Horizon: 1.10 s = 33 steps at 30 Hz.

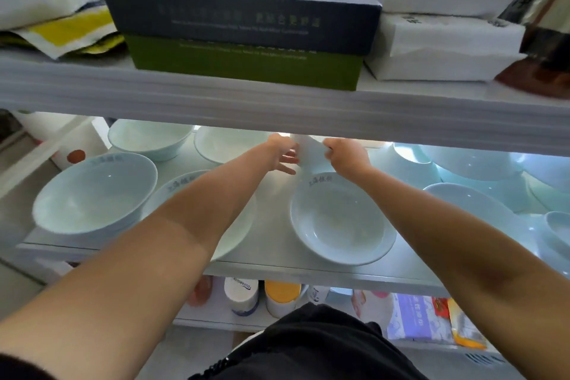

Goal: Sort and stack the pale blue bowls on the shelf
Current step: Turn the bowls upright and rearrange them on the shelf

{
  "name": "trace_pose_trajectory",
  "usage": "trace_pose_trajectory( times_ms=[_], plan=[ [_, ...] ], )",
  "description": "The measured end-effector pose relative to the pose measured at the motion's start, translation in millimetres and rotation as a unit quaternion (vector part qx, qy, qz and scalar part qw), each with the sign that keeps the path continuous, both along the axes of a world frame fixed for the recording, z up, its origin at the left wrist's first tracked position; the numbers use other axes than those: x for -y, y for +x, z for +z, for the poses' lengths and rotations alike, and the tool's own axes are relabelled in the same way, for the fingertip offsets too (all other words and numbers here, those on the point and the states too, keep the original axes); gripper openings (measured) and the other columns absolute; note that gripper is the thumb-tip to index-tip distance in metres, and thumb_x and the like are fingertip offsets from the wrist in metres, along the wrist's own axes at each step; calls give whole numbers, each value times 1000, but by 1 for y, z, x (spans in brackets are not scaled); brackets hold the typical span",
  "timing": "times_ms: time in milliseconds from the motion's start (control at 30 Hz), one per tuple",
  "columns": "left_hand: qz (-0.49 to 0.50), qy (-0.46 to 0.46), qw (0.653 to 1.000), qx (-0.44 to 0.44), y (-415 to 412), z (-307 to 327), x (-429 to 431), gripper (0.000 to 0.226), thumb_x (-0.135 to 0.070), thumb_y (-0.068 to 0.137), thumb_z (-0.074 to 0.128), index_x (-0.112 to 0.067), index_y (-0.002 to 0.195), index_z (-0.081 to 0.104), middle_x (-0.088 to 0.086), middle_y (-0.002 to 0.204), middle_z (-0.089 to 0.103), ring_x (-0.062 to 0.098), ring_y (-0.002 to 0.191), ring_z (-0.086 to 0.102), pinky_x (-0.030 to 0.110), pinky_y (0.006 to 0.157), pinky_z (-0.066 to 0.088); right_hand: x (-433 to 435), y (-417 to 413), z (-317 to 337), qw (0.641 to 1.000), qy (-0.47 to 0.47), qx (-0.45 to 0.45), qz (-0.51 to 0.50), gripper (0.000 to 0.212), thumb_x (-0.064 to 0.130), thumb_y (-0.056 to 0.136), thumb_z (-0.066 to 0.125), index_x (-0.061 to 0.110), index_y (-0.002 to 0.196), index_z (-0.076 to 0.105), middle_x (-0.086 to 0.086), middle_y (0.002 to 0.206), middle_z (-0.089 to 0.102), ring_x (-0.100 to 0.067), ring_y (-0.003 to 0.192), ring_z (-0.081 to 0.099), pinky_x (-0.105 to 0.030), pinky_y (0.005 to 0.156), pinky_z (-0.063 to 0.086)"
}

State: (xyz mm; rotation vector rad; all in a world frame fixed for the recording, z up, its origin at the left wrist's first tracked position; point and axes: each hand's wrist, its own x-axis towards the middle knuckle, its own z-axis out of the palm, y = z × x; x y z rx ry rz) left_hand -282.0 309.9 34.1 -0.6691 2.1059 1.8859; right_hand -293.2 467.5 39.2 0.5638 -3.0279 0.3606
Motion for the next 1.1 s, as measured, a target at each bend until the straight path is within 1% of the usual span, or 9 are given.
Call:
trace_pose_trajectory(
  times_ms=[133, 267, 333, 467, 533, 667, 833, 933, 1100],
  plan=[
    [-12, -34, 999, -10, 5, 0, 1, 28, 7, 86, 42, -2, 108, 57, 12, 95, 56, 17, 65, 58, 35, 52, 55, 3, 5, -3, 992, 108, -57, 46, 32, 0, 91, 41, 18, 114, 56, -11, 105, 65, -33, 99, 61, -32, 72, 43],
    [111, 34, 992, -58, 5, -9, 0, 35, 6, 90, 33, 7, 122, 49, 14, 90, 59, 19, 63, 61, 33, 47, 57, 1, 6, -13, 986, 134, -98, 30, 29, -3, 88, 44, 13, 105, 61, -10, 109, 64, -32, 105, 58, -37, 82, 45],
    [153, 43, 984, -76, 2, -13, 1, 39, 4, 91, 31, 8, 127, 47, 19, 107, 59, 23, 67, 64, 32, 47, 58, 0, 5, -17, 985, 145, -90, 13, 21, 6, 92, 48, 11, 106, 64, -9, 111, 61, -31, 108, 55, -39, 87, 43],
    [117, -29, 990, -73, 4, -17, -6, 39, -4, 96, 36, 8, 132, 47, 22, 124, 58, 35, 114, 60, 36, 85, 55, -3, 5, -17, 989, 133, -57, -24, 18, 15, 93, 53, 8, 108, 61, -11, 112, 62, -32, 105, 58, -36, 83, 44],
    [71, -117, 989, -51, 10, -18, -12, 37, -5, 98, 34, 7, 129, 51, 21, 132, 55, 34, 123, 53, 32, 90, 49, -5, 6, -18, 992, 113, -34, -36, 20, 14, 94, 47, 7, 109, 60, -13, 114, 62, -32, 105, 59, -35, 82, 43],
    [-39, -325, 944, -45, 17, -25, -20, 32, -6, 93, 36, 5, 116, 56, 22, 127, 55, 35, 121, 50, 36, 96, 41, -9, 10, -22, 993, 107, 1, -41, 36, 34, 99, 37, 8, 117, 56, -11, 122, 59, -30, 116, 51, -38, 91, 39],
    [-150, -535, 829, -55, 23, -40, -23, 48, -37, 100, 28, -10, 137, 42, 23, 149, 26, 36, 139, 24, 42, 112, 26, -24, 12, -35, 994, 100, 46, -27, 50, 44, 99, 29, 14, 137, 43, -8, 144, 40, -23, 137, 31, -47, 111, 24],
    [-204, -594, 774, -77, 24, -45, -23, 54, -43, 101, 20, -19, 148, 25, 19, 158, -2, 34, 147, -5, 43, 120, 7, -35, 15, -37, 992, 103, 69, -12, 58, 51, 98, 24, 20, 147, 28, -2, 157, 18, -19, 147, 10, -52, 116, 7],
    [-248, -598, 756, -94, 23, -37, -31, 60, -50, 99, 18, -23, 152, 10, 13, 160, -6, 28, 148, -10, 43, 121, 1, -51, 18, -35, 990, 131, 56, -8, 58, 54, 98, 21, 25, 148, 22, 0, 159, 10, -18, 148, 2, -54, 117, 0]
  ],
)
